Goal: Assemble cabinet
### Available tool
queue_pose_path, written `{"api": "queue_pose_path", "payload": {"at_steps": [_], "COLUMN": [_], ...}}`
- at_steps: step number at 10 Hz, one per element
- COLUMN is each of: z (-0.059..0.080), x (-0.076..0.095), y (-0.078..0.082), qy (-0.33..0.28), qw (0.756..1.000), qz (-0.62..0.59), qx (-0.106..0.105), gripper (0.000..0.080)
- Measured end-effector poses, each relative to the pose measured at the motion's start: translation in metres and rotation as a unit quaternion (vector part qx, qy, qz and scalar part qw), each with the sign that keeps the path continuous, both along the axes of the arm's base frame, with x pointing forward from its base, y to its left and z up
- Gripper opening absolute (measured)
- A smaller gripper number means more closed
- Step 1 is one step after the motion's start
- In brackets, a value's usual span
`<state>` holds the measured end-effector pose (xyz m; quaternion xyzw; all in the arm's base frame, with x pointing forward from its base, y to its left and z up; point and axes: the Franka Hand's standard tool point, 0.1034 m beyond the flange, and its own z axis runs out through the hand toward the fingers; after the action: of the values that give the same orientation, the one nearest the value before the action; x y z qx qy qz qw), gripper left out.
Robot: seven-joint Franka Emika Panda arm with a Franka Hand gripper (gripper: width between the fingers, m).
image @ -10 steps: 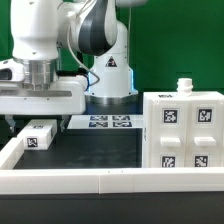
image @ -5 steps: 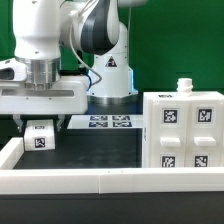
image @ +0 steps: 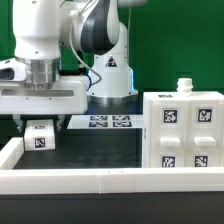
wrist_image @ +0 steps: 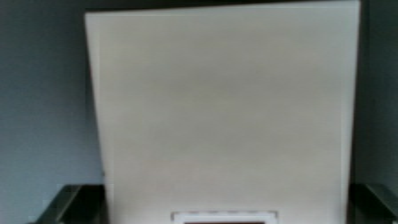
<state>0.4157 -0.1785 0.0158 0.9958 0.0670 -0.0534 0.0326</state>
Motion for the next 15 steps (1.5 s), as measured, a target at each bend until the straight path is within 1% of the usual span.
{"api": "queue_pose_path", "payload": {"at_steps": [1, 3, 4, 5, 7, 8, 9, 10, 11, 12, 15], "z": [0.013, 0.048, 0.064, 0.077, 0.106, 0.126, 0.14, 0.148, 0.155, 0.153, 0.151], "x": [0.005, 0.013, 0.017, 0.023, 0.036, 0.054, 0.074, 0.088, 0.101, 0.104, 0.102], "y": [0.009, 0.035, 0.05, 0.065, 0.104, 0.128, 0.149, 0.161, 0.17, 0.169, 0.169], "qy": [-0.009, -0.03, -0.046, -0.054, -0.051, -0.044, -0.046, -0.046, -0.041, -0.045, -0.043], "qw": [1.0, 0.999, 0.999, 0.998, 0.996, 0.994, 0.992, 0.991, 0.99, 0.991, 0.991], "qz": [0.004, -0.004, -0.012, -0.022, -0.066, -0.095, -0.113, -0.122, -0.132, -0.125, -0.125], "qx": [0.005, 0.019, 0.023, 0.028, 0.036, 0.036, 0.034, 0.032, 0.03, 0.029, 0.029], "gripper": [0.0561, 0.0563, 0.0563, 0.0563, 0.0563, 0.0563, 0.0563, 0.0563, 0.0563, 0.0563, 0.0563]}}
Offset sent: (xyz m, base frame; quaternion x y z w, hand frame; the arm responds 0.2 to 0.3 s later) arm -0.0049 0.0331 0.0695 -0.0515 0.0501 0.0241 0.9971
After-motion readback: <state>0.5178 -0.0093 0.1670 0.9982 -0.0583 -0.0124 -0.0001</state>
